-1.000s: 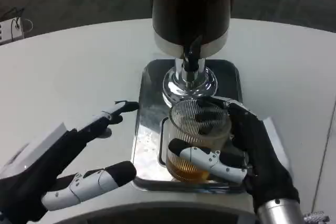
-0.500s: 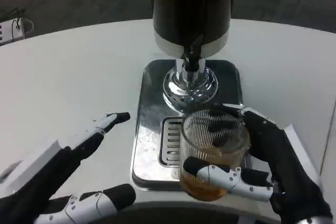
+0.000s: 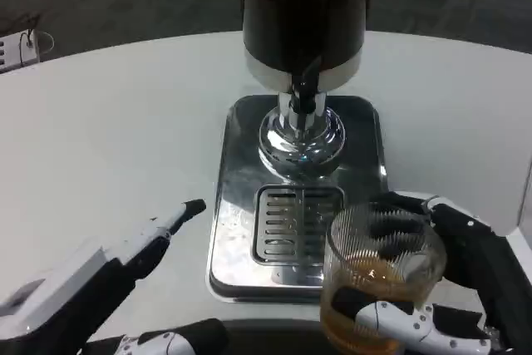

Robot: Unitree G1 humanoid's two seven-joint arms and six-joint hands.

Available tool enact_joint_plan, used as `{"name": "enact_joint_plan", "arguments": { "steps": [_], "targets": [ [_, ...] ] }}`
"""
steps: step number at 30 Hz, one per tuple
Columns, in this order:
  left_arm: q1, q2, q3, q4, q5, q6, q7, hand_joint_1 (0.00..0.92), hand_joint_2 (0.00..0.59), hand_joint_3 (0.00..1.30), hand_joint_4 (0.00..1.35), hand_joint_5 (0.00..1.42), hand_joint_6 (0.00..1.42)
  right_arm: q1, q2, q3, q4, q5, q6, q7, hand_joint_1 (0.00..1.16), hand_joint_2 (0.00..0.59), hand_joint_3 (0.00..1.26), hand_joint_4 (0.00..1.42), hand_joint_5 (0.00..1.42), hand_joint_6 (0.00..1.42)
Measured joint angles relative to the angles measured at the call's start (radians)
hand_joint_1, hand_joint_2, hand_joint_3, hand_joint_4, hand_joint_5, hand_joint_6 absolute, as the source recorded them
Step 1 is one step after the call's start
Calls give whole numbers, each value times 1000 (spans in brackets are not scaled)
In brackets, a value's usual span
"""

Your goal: Grasp the cup under the faucet to collect the drink, then remove the cup.

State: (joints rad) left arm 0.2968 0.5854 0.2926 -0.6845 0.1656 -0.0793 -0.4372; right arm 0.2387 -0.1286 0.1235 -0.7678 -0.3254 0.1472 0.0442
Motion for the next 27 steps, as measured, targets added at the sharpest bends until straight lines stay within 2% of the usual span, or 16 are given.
{"name": "enact_joint_plan", "arguments": {
  "steps": [10, 19, 27],
  "targets": [
    [3, 0, -2, -9, 4, 21, 0, 0, 68, 18, 0, 0, 74, 44, -9, -23, -56, 6, -2, 16, 946, 232, 852, 1045, 1246, 1358],
    [0, 1, -10, -14, 12, 30, -16, 0, 67, 17, 0, 0, 63, 85, -45, -45, -105, 6, -67, 35, 947, 232, 861, 1046, 1248, 1360],
    [-12, 1, -27, -19, 21, 40, -27, 0, 67, 17, 0, 0, 60, 119, -68, -75, -110, 11, -77, 62, 947, 232, 862, 1056, 1248, 1360]
  ]
}}
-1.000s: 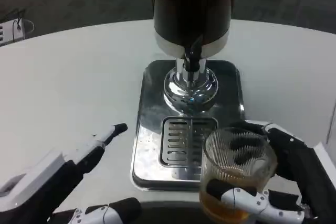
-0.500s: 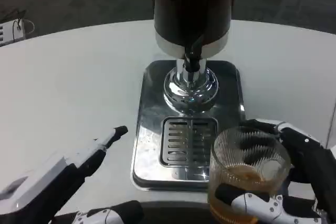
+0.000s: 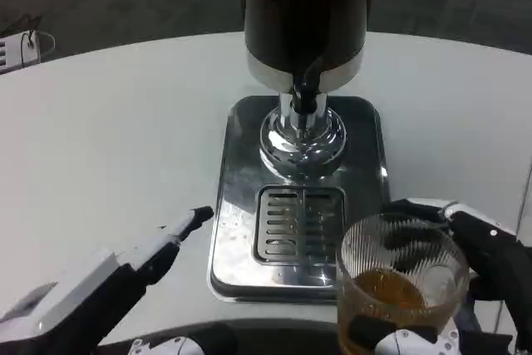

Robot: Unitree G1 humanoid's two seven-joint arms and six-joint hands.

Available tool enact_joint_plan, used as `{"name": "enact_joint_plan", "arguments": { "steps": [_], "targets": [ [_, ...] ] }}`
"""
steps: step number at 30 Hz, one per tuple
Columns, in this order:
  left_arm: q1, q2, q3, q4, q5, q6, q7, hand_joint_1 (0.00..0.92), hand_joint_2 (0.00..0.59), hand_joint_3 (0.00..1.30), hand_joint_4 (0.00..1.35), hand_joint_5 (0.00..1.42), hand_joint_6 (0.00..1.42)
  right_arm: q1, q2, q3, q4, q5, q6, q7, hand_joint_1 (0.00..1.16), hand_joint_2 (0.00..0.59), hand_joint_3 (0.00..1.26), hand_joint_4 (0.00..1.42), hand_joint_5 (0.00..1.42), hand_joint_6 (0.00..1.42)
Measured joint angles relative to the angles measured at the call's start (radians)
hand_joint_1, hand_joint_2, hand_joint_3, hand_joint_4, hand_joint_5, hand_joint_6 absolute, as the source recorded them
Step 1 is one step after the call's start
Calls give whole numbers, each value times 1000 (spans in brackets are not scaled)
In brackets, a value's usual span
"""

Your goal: Grasp the cup under the faucet to collect the drink, then remove the cup.

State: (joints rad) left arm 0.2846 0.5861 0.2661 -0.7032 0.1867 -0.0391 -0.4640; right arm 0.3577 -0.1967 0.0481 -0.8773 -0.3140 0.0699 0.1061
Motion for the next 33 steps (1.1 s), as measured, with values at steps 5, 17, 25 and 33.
{"name": "enact_joint_plan", "arguments": {
  "steps": [5, 17, 25, 33],
  "targets": [
    [1, 0, -2, -10, 3, 0, -2, 0, 67, 17, 0, 0, 60, 0, -17, -14, -7, 0, -39, 13, 947, 232, 865, 1058, 1248, 1360],
    [9, 1, -6, -16, 19, 0, -11, 0, 68, 17, 0, 0, 48, 12, -17, -34, -20, 0, -51, 22, 943, 240, 871, 1058, 1259, 1360],
    [-39, 23, -27, -11, 36, -32, -14, 0, 71, 11, 0, 0, 35, -31, -16, -35, -17, 0, -51, 32, 942, 241, 872, 1058, 1261, 1360],
    [-85, 47, -49, 20, 48, -66, -19, 0, 71, 7, 0, 0, 6, -83, -17, -37, 3, 5, -51, 51, 942, 241, 872, 1058, 1261, 1360]
  ]
}}
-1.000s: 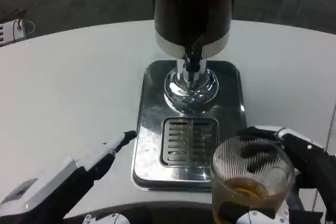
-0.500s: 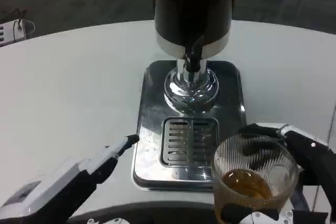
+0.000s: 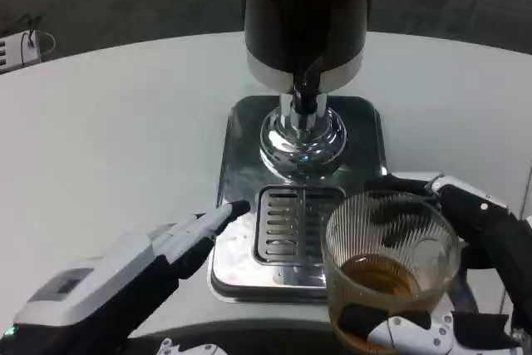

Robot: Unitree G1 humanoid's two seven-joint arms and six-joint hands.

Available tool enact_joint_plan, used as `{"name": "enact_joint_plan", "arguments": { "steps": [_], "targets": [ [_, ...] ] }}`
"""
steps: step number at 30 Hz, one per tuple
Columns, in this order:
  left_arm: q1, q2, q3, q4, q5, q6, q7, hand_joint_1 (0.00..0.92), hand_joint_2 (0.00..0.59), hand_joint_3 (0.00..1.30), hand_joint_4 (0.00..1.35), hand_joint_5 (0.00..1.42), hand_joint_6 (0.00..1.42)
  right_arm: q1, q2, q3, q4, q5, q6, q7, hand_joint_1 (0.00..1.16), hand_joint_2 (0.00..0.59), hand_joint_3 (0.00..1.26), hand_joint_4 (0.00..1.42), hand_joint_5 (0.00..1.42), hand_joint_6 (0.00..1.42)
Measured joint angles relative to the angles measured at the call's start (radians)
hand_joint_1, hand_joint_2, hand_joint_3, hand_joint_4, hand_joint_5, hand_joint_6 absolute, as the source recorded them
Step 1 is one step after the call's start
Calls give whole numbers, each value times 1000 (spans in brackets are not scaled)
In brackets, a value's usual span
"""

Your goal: Grasp the cup under the faucet to collect the drink, then remove the cup.

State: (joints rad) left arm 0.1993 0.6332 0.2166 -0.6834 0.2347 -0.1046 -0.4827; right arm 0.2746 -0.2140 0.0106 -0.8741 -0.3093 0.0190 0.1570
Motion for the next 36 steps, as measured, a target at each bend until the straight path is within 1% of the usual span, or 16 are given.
{"name": "enact_joint_plan", "arguments": {
  "steps": [5, 8, 15, 22, 36],
  "targets": [
    [-11, 22, -2, 11, 15, -16, 0, 0, 71, 5, 0, 0, 0, -22, -1, -3, 8, 0, 0, 13, 941, 241, 872, 1058, 1262, 1360],
    [-16, 27, -2, 14, 15, -18, 0, 0, 71, 1, 0, 0, 0, -28, 0, -3, 8, 0, 0, 17, 937, 240, 874, 1058, 1262, 1360],
    [-36, 31, -5, 29, 20, -18, 0, 0, 70, 0, 0, 0, 0, -31, 0, -7, 12, 0, 0, 22, 930, 239, 877, 1070, 1262, 1360],
    [-48, 33, -7, 32, 50, -18, 0, 0, 70, 0, 0, 0, 0, -36, 0, -15, 17, 0, 1, 23, 928, 239, 878, 1075, 1262, 1360],
    [-50, 33, -8, 32, 51, -18, -10, 0, 70, 0, 0, 0, 0, -38, 0, -24, 18, 7, 1, 26, 926, 239, 887, 1076, 1260, 1376]
  ]
}}
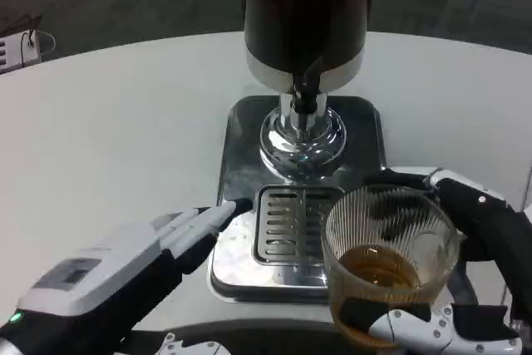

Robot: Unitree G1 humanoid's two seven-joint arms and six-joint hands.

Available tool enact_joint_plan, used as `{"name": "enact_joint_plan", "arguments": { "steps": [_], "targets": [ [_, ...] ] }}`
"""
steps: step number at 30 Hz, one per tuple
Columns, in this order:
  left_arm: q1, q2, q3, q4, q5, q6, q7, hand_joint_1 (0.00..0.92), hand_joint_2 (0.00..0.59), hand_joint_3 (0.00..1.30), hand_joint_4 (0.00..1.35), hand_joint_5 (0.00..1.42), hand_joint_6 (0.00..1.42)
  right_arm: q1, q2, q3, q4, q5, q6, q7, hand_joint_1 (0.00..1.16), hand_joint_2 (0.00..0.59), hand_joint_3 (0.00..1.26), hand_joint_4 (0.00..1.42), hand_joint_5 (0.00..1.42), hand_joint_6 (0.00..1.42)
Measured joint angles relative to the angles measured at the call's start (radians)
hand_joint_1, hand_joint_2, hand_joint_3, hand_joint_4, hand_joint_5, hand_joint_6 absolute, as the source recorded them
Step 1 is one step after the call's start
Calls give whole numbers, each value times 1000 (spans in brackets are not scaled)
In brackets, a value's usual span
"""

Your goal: Grasp the cup under the faucet to collect the drink, then remove the cup.

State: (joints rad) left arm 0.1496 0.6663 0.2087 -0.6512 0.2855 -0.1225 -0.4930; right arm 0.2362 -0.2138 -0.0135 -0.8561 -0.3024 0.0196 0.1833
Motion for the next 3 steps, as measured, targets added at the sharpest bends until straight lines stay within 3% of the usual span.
{"name": "enact_joint_plan", "arguments": {
  "steps": [3],
  "targets": [
    [3, 0, 0, 0, 0, 0, 0, 0, 70, 0, 0, 0, 0, 0, 1, 0, 0, 0, 0, 1, 926, 239, 887, 1076, 1260, 1377]
  ]
}}
